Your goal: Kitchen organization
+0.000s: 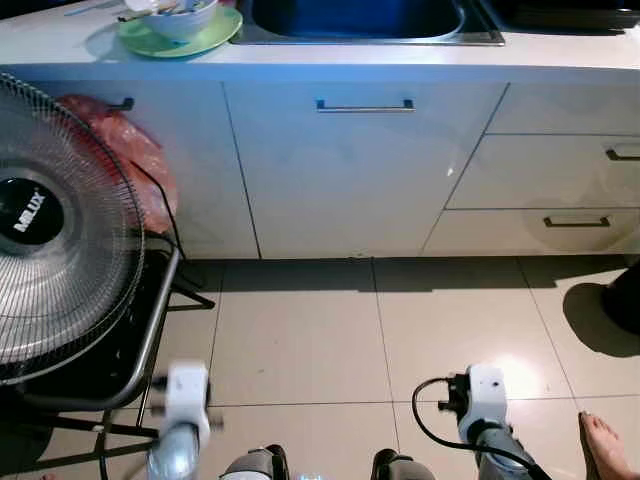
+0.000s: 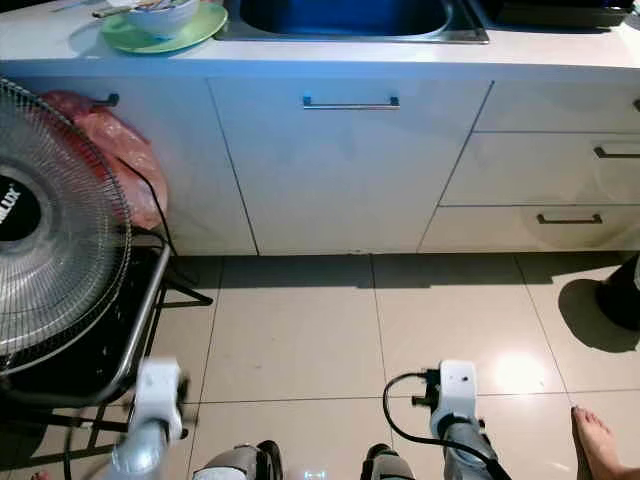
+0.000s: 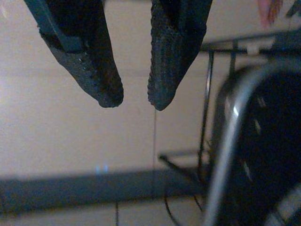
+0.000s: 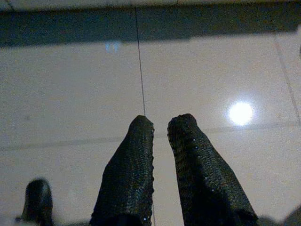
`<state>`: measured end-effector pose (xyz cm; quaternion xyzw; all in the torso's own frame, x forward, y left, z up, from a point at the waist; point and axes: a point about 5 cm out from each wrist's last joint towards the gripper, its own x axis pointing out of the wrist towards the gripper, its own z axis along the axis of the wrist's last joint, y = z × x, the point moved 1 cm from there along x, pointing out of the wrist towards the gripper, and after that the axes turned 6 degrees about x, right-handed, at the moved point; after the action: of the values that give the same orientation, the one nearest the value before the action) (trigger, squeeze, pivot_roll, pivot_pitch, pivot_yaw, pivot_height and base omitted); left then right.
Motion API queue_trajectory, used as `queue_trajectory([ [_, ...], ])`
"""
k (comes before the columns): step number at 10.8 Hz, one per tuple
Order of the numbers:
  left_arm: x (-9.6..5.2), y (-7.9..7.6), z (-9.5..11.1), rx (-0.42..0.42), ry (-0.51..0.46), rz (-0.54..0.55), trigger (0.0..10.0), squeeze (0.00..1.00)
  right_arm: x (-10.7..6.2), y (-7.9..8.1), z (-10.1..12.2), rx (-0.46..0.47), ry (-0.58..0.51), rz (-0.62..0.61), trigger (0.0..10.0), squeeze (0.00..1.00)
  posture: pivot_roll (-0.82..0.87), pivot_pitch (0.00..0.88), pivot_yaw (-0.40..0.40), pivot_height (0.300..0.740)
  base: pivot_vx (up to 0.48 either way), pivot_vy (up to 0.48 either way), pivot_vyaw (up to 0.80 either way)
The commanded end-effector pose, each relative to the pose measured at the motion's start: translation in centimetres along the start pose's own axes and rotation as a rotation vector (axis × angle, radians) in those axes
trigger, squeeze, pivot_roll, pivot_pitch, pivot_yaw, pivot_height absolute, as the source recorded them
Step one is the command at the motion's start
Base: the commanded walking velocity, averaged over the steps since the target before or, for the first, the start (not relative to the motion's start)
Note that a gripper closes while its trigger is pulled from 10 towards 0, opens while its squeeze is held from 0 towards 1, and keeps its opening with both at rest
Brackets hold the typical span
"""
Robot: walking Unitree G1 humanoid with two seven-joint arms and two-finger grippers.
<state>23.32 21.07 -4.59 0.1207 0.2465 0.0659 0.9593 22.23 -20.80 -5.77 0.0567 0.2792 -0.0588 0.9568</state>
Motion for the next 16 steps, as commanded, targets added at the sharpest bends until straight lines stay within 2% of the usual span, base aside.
queue_trajectory([
  [1,0.6,0.4,1.7,-0.015,-0.077,0.024,10.0,0.0,-0.3,-0.4,0.1,-0.004,-0.043,-0.01,10.0,0.0,0.02,0.168,0.011,0.74,0.0,0.0,0.0],
  [2,1.6,-0.2,5.6,-0.008,-0.224,0.003,10.0,0.0,-0.4,-0.2,1.1,0.012,-0.142,0.006,10.0,0.0,0.02,0.167,0.014,0.74,0.0,0.0,0.0],
  [3,1.9,-0.9,7.5,-0.005,-0.295,-0.019,10.0,0.0,-0.5,-0.1,1.5,0.022,-0.189,0.009,10.0,0.0,0.02,0.164,0.014,0.74,0.0,0.0,0.0],
  [4,2.3,-1.8,10.7,0.001,-0.404,-0.048,10.0,0.0,1.3,1.6,10.0,-0.016,-0.485,0.055,10.0,0.0,0.02,0.164,0.014,0.74,0.0,0.0,0.0],
  [5,2.3,-2.3,13.4,-0.02,-0.499,-0.065,10.0,0.0,1.5,3.4,17.2,-0.021,-0.685,0.092,10.0,0.0,0.02,0.164,0.014,0.74,0.0,0.0,0.0],
  [6,2.2,-2.5,15.3,-0.037,-0.565,-0.069,10.0,0.0,1.2,3.9,19.2,-0.02,-0.753,0.106,10.0,0.0,0.02,0.16,0.014,0.74,0.0,0.0,0.0],
  [7,1.7,-2.6,18.9,-0.067,-0.688,-0.069,10.0,0.0,-0.1,4.7,23.3,0.005,-0.912,0.133,10.0,0.0,0.01,0.158,0.015,0.74,0.0,0.0,0.0],
  [8,1.1,-2.5,19.8,-0.058,-0.78,-0.059,10.0,0.0,-1.4,5.1,26.2,0.024,-1.009,0.147,10.0,0.0,0.01,0.155,0.017,0.74,0.0,0.0,0.0],
  [9,0.1,-2.5,22.8,-0.035,-0.882,-0.037,10.0,0.0,-2.1,5.7,27.3,0.012,-1.036,0.169,10.0,0.0,0.01,0.154,0.013,0.74,0.0,0.0,0.0],
  [11,-1.8,-2.4,26.3,-0.077,-0.994,-0.045,10.0,0.0,-3.1,6.4,28.2,0.015,-1.055,0.189,10.0,0.0,0.01,0.155,0.015,0.74,0.0,0.0,0.0],
  [12,-2.6,-2.5,27.4,-0.08,-1.039,-0.055,10.0,0.0,-3.6,6.5,28.4,0.016,-1.066,0.186,10.0,0.0,0.01,0.155,0.019,0.74,0.0,0.0,0.0],
  [14,-4.2,-2.4,29.6,-0.113,-1.112,-0.055,10.0,0.0,-3.7,6.7,27.4,-0.009,-1.028,0.183,10.0,0.0,0.01,0.146,0.023,0.74,0.0,0.0,0.0],
  [16,-4.3,-3.3,29.7,-0.096,-1.091,-0.078,10.0,0.0,-3.6,7.3,26.7,0.018,-0.999,0.186,10.0,0.0,0.0,0.136,0.029,0.74,0.0,0.0,0.0],
])
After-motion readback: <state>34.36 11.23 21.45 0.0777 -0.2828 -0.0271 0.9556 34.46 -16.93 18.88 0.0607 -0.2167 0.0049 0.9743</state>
